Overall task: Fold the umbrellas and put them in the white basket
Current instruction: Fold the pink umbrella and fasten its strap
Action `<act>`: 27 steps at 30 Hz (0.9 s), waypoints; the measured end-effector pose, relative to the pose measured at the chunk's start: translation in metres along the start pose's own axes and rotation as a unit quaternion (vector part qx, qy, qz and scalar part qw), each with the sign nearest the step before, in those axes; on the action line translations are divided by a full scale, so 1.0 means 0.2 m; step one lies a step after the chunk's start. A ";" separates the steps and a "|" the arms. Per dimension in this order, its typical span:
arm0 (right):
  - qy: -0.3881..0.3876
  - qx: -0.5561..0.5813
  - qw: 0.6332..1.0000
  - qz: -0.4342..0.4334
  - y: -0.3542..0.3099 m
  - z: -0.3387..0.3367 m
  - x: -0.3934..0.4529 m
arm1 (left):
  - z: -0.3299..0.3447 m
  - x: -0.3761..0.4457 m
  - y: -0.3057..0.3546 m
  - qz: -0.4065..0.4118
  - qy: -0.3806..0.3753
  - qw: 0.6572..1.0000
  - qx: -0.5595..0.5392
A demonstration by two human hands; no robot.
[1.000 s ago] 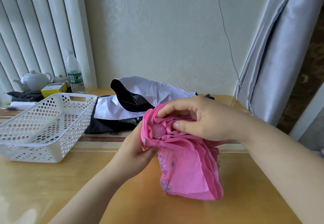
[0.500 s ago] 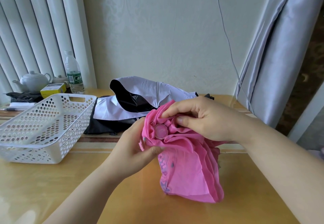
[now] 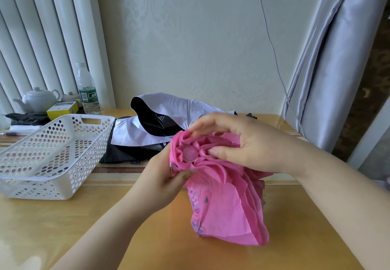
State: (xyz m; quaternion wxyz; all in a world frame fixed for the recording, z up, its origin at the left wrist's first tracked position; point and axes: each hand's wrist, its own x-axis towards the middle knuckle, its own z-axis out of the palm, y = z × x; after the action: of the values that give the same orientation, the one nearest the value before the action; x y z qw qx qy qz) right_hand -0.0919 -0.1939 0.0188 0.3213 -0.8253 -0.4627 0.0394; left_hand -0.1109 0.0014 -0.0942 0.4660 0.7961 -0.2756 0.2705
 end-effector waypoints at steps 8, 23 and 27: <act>0.134 -0.247 0.956 -0.082 0.09 0.00 -0.02 | 0.01 -0.01 -0.02 -0.007 0.012 1.000 0.001; 0.133 -0.281 0.946 -0.095 0.04 0.04 0.03 | 0.02 0.02 0.04 0.012 -0.013 1.000 0.013; 0.240 -0.345 0.903 -0.089 0.03 0.06 0.02 | 0.01 0.02 0.00 -0.007 0.005 1.000 0.015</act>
State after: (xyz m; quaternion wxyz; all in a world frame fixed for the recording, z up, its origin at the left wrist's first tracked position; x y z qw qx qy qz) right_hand -0.0898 -0.1877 0.0073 0.1202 -0.8243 -0.4278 -0.3509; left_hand -0.1082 -0.0006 -0.0920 0.4576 0.8035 -0.2633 0.2751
